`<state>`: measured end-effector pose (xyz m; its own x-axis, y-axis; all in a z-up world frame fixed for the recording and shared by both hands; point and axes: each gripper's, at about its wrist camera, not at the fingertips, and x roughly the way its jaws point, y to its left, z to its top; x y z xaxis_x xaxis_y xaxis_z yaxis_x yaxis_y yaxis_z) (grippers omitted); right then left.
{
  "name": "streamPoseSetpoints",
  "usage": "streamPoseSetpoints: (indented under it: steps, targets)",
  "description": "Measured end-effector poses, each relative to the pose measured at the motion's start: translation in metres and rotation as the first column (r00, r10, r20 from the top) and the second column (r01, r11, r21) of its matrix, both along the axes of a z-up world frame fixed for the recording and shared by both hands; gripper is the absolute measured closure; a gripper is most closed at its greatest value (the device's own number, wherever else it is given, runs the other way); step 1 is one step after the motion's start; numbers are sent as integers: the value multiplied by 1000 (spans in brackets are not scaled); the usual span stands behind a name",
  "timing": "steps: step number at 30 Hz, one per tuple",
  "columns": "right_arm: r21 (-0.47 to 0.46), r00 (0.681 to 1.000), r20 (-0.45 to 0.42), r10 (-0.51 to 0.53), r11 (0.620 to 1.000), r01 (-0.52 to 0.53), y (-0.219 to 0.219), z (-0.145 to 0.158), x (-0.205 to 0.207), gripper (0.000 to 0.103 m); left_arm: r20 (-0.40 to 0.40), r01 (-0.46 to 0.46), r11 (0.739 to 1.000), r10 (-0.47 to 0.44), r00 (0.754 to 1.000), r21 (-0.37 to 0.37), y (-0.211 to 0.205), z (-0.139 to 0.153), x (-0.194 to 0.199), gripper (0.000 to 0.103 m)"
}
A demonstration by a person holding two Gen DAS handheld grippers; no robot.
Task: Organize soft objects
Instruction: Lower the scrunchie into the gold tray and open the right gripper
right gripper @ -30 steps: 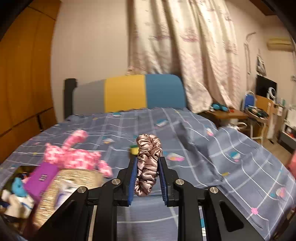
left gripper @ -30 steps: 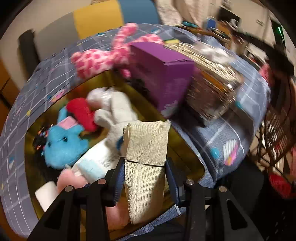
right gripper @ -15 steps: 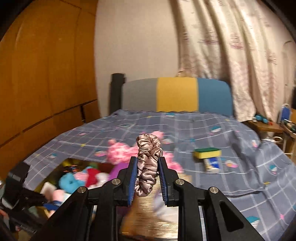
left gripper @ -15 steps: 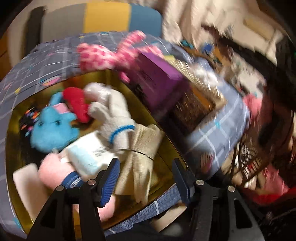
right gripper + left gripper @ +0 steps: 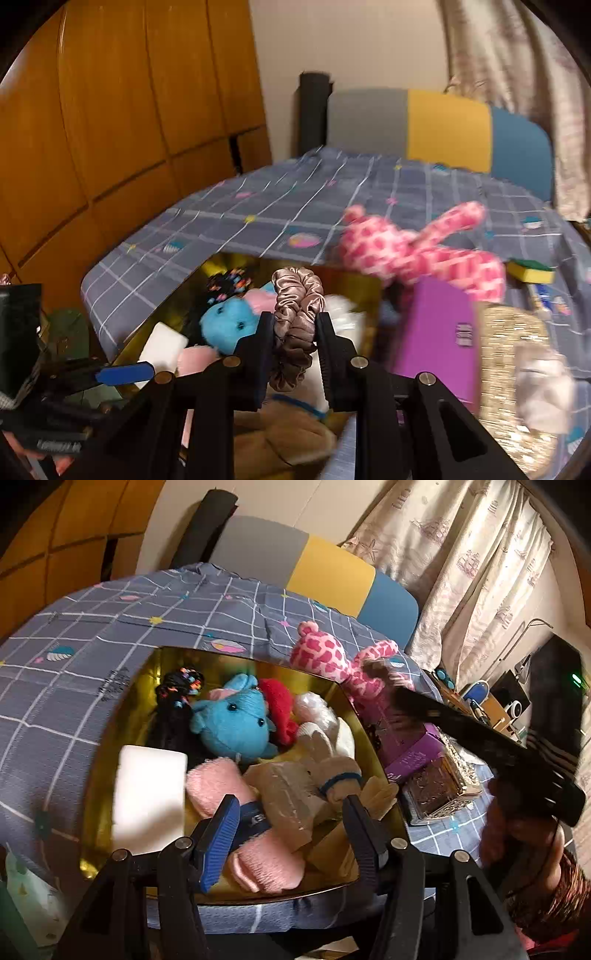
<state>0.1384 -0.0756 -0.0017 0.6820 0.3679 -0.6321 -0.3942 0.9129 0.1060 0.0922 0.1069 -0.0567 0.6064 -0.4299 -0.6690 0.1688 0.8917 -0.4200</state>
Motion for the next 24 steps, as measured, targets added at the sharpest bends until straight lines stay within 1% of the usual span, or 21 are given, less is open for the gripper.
streamPoseSetpoints:
  steps: [4,8,12,15,17,19,20,24]
  targets:
    - [-4,997,-72,15,1000,-15,22,-20,24,80,18,-14,1000,13,1000,21,4,1,-5,44]
    - [-14,992,-129,-11,1000,9,34,-32,47,80,29,-32,999,31,999,23,10,2,-10,44]
    - [-28,988,-149,-28,999,24,40,-37,61,79,27,-42,999,41,999,16,13,1,-12,44]
    - [-39,985,-166,-42,999,36,45,-43,72,77,28,-50,999,50,998,9,15,1,-13,44]
    - [-40,981,-188,-44,998,38,48,-49,79,76,24,-48,999,48,999,8,14,0,-13,44]
    - [-42,977,-208,-48,998,40,50,-53,84,62,23,-47,999,47,999,11,13,0,-14,44]
    - [-30,973,-227,-48,999,42,49,-55,85,60,22,-45,999,45,999,10,12,0,-14,44]
    - [7,971,-232,-64,998,67,39,-51,75,59,20,-43,999,43,999,8,12,1,-16,44]
